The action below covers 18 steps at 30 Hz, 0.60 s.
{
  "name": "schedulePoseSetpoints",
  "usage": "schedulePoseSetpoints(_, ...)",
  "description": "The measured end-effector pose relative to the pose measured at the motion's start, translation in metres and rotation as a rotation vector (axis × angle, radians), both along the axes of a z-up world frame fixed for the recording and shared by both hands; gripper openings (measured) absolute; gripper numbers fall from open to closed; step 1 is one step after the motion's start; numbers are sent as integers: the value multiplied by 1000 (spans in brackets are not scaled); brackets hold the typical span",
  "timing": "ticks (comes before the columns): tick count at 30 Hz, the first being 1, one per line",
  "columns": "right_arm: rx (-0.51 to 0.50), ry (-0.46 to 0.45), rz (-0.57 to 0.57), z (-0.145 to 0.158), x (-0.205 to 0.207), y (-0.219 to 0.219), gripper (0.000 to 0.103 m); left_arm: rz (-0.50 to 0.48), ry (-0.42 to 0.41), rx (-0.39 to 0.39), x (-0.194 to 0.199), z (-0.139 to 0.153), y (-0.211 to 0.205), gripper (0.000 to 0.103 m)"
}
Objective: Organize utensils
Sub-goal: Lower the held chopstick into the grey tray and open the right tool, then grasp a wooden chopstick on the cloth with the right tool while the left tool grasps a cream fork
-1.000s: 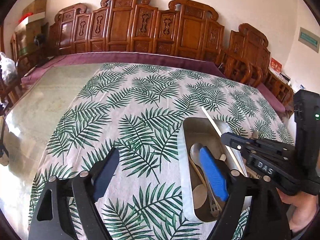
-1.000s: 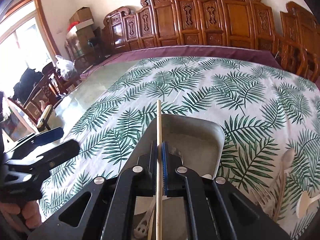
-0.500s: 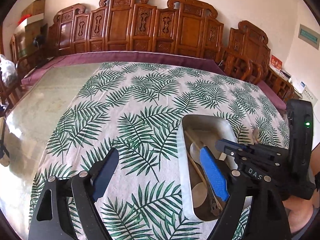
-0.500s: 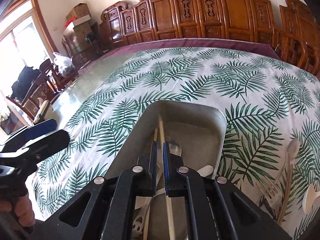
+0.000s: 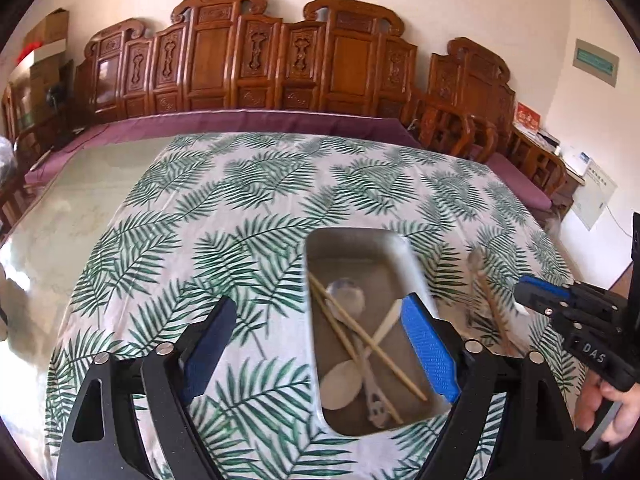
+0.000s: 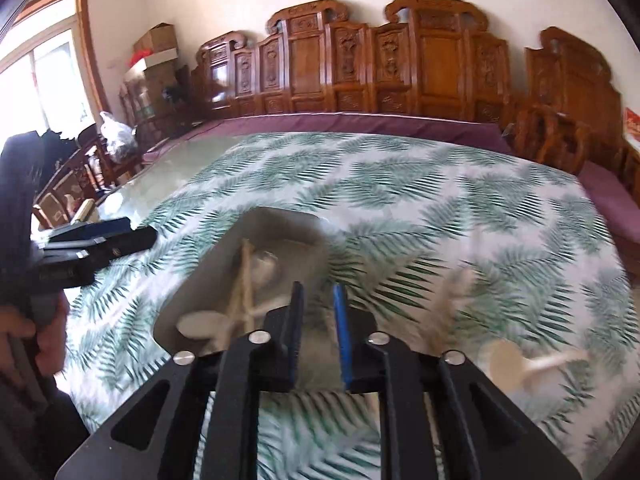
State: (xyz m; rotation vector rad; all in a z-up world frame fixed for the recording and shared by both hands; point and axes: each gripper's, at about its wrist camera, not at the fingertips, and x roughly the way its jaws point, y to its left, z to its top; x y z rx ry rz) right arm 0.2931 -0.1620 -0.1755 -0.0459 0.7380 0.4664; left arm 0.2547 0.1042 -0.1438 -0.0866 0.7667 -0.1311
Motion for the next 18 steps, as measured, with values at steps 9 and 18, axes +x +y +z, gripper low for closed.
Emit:
schedulePoseSetpoints(9, -84, 11, -99, -22, -11, -79, 20, -85, -17, 5, -10, 5, -50, 88)
schedulePoseSetpoints(18, -45, 138, -70, -74, -10, -76, 20, -166, -15, 35, -25, -5, -96, 88)
